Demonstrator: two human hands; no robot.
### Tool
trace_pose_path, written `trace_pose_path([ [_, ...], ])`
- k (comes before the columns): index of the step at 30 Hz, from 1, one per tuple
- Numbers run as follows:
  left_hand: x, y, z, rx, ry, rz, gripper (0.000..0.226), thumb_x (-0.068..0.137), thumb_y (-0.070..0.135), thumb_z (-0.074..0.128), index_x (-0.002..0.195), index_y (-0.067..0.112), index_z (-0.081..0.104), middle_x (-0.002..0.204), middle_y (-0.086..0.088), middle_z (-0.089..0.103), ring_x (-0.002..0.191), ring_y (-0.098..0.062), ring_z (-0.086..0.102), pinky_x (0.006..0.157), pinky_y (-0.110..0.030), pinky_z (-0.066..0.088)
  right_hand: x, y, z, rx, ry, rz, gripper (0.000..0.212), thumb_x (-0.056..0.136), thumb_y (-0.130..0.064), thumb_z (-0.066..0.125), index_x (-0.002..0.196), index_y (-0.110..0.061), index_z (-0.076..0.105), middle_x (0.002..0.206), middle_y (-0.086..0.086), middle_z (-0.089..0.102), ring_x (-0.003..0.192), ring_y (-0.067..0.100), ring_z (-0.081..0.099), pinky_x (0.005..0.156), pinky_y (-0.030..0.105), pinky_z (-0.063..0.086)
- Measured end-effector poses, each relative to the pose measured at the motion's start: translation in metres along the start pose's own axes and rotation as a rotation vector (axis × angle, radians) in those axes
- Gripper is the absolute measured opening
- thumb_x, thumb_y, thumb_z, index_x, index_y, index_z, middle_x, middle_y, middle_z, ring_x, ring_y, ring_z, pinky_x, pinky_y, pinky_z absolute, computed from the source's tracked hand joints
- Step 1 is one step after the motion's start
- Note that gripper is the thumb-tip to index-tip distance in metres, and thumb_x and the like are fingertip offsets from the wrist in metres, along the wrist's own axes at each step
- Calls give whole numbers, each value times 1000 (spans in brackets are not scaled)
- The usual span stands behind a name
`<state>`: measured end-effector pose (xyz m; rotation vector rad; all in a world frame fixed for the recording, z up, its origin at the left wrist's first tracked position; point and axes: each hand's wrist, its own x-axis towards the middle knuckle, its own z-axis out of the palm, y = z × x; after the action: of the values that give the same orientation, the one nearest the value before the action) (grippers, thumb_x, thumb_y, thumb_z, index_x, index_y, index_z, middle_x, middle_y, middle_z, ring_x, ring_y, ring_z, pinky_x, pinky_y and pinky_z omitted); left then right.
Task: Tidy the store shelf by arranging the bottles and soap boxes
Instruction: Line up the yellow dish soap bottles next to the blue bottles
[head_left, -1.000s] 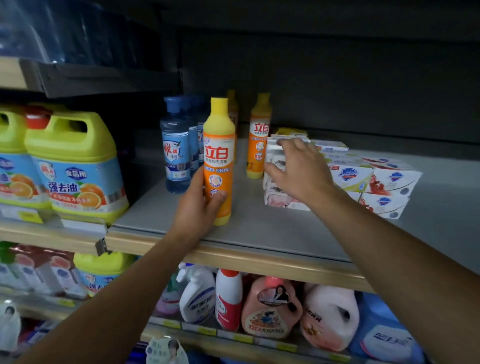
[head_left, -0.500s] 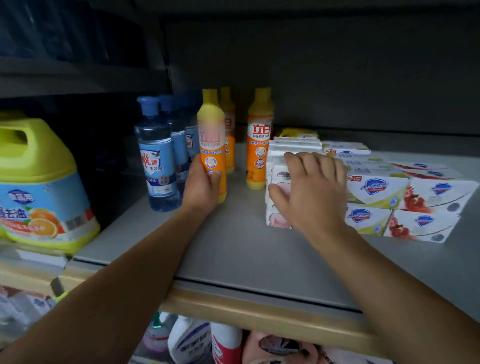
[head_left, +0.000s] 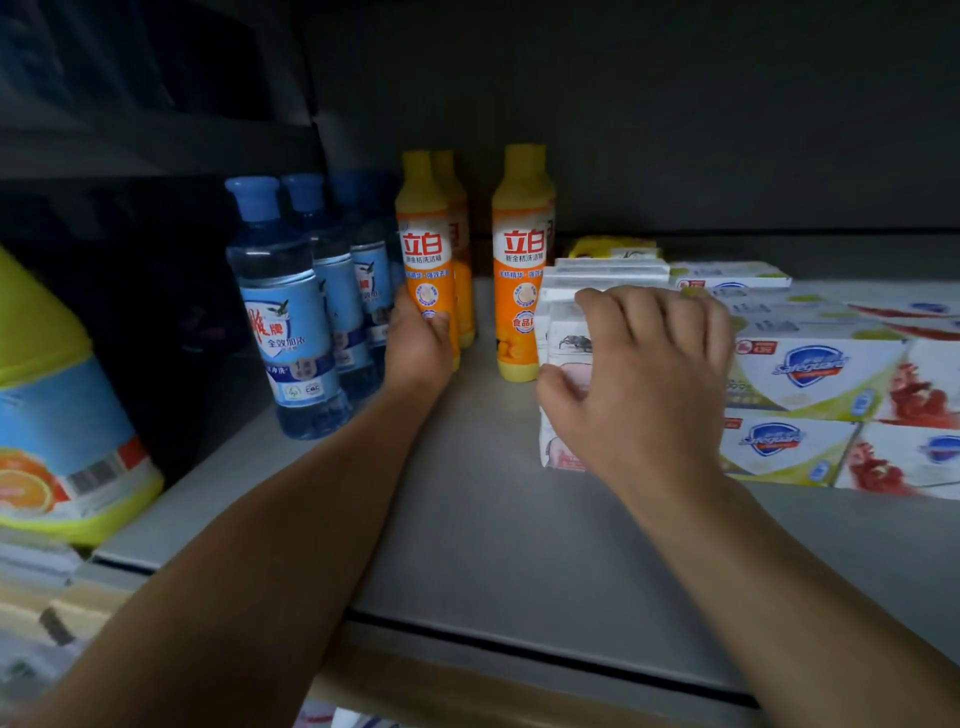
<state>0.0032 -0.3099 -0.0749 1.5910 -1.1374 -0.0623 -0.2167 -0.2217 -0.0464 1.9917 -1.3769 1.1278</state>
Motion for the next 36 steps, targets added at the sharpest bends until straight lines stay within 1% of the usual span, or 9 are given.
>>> trace_pose_path([
  [14, 6, -5, 5, 6, -41, -38, 55, 101, 35, 45, 150, 23, 23, 144, -7, 47, 129, -26, 47, 109, -46, 38, -1, -1, 1, 65, 34, 14, 51, 77, -42, 57, 120, -14, 62, 111, 6, 63, 111, 32, 50, 113, 47, 24],
  [18, 2, -3, 3, 31, -37, -41, 53, 101, 32, 46, 148, 19, 27, 142, -8, 48, 127, -27, 49, 107, -44, 40, -1, -1, 1, 71, 46, 18, 51, 77, -42, 58, 119, -14, 63, 110, 6, 62, 110, 32, 50, 113, 47, 23],
  [21, -3, 4, -3, 55, 83, -27, 53, 96, 31, 55, 142, 12, 36, 140, -11, 47, 126, -27, 49, 106, -45, 43, -1, -1, 2, 77, 46, 15, 51, 76, -41, 59, 119, -14, 62, 111, 6, 63, 111, 32, 50, 113, 47, 23],
  [23, -7, 14, -8, 81, 251, 72, 52, 93, 28, 59, 138, 10, 41, 134, -12, 47, 122, -26, 50, 104, -44, 44, -1, -1, 2, 73, 45, 18, 51, 77, -42, 59, 120, -14, 62, 112, 6, 63, 111, 32, 50, 113, 47, 22],
  [25, -10, 24, -8, 12, 293, 150, 47, 91, 26, 60, 134, 12, 45, 127, -8, 52, 114, -22, 54, 99, -41, 48, -2, -2, 1, 73, 54, 23, 51, 76, -41, 58, 119, -14, 63, 111, 6, 63, 110, 32, 50, 113, 47, 23],
  [28, -15, 32, 5, -184, 0, 41, 53, 94, 31, 59, 142, 22, 39, 127, 2, 55, 106, -9, 56, 90, -31, 51, -2, -3, 1, 76, 67, 21, 50, 75, -39, 59, 118, -13, 64, 108, 7, 63, 108, 33, 51, 111, 47, 26],
  [31, -21, 32, 23, -215, -301, 32, 64, 92, 38, 62, 147, 25, 32, 140, 5, 52, 120, -9, 53, 100, -31, 46, -2, -2, 2, 75, 74, 24, 51, 75, -39, 60, 118, -13, 64, 108, 7, 63, 108, 33, 51, 112, 46, 25],
  [33, -24, 32, 31, -155, -383, 82, 66, 91, 39, 63, 146, 25, 30, 142, 4, 52, 124, -11, 51, 104, -32, 43, -2, -2, 3, 72, 77, 25, 51, 75, -40, 59, 119, -14, 64, 109, 7, 63, 110, 32, 50, 113, 46, 23],
  [36, -21, 28, 36, -84, -394, 65, 63, 91, 39, 62, 144, 22, 32, 143, 1, 51, 128, -17, 50, 105, -37, 42, -2, -1, 5, 65, 79, 21, 52, 75, -40, 58, 119, -14, 63, 109, 7, 63, 110, 32, 50, 113, 46, 23],
])
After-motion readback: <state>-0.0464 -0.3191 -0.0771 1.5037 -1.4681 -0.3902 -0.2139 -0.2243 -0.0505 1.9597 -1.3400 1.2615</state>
